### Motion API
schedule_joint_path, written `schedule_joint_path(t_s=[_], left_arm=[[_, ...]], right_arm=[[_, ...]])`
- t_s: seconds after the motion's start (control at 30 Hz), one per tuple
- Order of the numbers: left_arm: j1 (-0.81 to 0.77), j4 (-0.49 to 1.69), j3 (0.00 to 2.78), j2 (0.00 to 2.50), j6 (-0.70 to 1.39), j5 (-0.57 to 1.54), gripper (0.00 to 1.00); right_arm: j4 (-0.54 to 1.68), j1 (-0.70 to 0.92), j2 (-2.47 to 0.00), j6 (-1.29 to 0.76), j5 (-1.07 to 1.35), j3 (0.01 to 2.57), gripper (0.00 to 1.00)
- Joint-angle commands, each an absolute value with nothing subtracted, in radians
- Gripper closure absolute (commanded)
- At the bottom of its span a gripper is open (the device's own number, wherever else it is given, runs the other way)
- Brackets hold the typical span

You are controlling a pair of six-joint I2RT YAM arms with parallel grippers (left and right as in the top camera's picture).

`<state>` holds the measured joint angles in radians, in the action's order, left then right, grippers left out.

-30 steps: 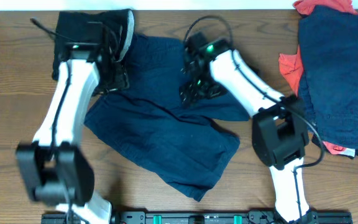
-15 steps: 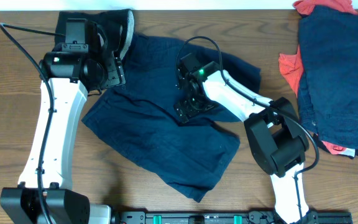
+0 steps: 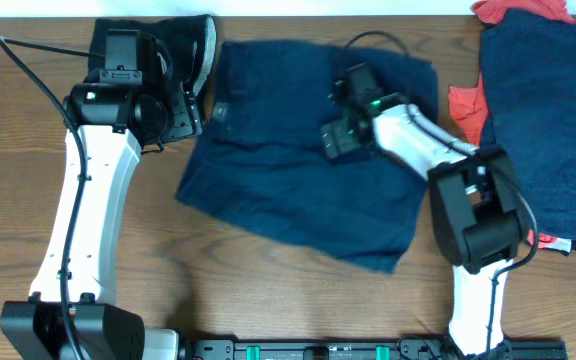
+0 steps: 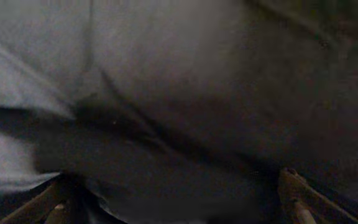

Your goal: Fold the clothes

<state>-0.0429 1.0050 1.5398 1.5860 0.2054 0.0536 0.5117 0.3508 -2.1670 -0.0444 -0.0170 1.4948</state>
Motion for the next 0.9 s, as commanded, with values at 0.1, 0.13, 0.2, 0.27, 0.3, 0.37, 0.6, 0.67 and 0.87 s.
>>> schedule_joint_path(t_s=[0.1, 0.13, 0.2, 0.27, 0.3, 0.37, 0.6, 0.67, 0.87], left_arm=[[-0.045, 1.005, 1.547, 1.583, 0.196, 0.060, 0.21], [-0.045, 1.005, 1.544, 1.583, 0.196, 0.060, 0.20], [-0.045, 1.005, 1.536, 1.586, 0.192, 0.060, 0.20], [-0.045, 1.005, 1.527, 1.592, 0.177, 0.060, 0.21], [-0.045, 1.005, 1.524, 1.595, 0.168, 0.060, 0.21], [-0.045, 1.005, 1.517, 1.604, 0.139, 0.060, 0.20], [-0.045, 1.005, 1.509, 1.628, -0.016, 0.060, 0.20], [-0.045, 1.007, 1.509, 1.633, -0.053, 0.060, 0.20], [-0.045, 1.047, 1.509, 1.649, -0.085, 0.060, 0.18]], right_arm=[[0.358, 0.237, -2.244, 0.136, -0.054, 1.453, 0.01], [0.337, 0.226, -2.244, 0.160, -0.030, 1.454, 0.01], [0.321, 0.205, -2.244, 0.186, 0.030, 1.468, 0.01], [0.337, 0.187, -2.242, 0.184, 0.077, 1.503, 0.01], [0.359, 0.180, -2.237, 0.184, 0.109, 1.529, 0.01], [0.407, 0.171, -2.223, 0.184, 0.168, 1.584, 0.01], [0.785, 0.173, -2.114, 0.151, 0.253, 1.901, 0.01], [0.911, 0.177, -2.077, 0.150, 0.253, 1.981, 0.01], [1.217, 0.184, -1.946, 0.065, 0.252, 2.061, 0.01]])
